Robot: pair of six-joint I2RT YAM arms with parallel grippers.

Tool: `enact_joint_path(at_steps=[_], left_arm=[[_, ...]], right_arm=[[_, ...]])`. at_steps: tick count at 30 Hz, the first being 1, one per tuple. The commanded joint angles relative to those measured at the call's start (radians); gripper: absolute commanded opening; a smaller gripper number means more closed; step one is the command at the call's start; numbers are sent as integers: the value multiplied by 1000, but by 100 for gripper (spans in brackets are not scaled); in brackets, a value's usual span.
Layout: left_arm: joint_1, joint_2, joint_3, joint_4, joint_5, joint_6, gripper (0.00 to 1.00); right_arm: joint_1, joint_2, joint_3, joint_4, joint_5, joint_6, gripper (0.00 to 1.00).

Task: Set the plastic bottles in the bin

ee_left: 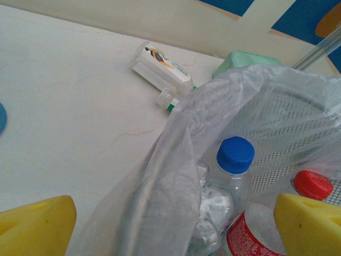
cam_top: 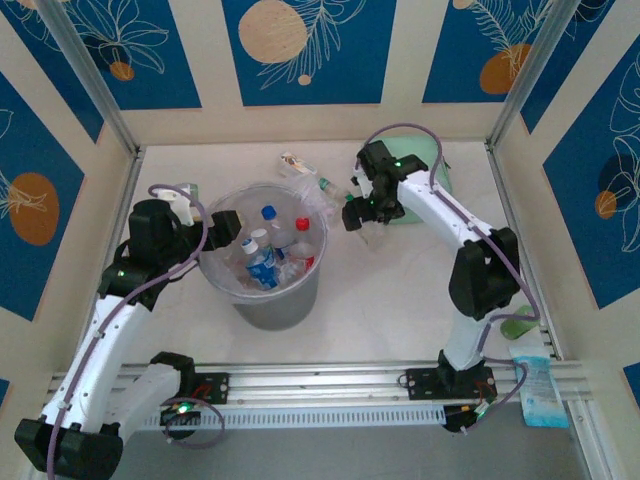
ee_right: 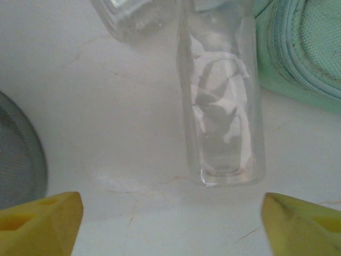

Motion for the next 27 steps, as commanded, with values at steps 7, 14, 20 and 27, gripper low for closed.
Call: enact_joint_path(at_steps=[7,14,20,27], left_arm=[[4,-2,-14,-44,16,29,94],[5,0,-14,-33,20,26,94],[5,-15,-21,-26,14,18,94],[5,-18,-37,-16,14,2,94]], right_arm=[[-20,116,-21,59,92,-48,94],[-36,191,6,92,75,-50,87],[-47,129,-71,133,40,-10,66],[-13,-33,-251,93,55,104,62]])
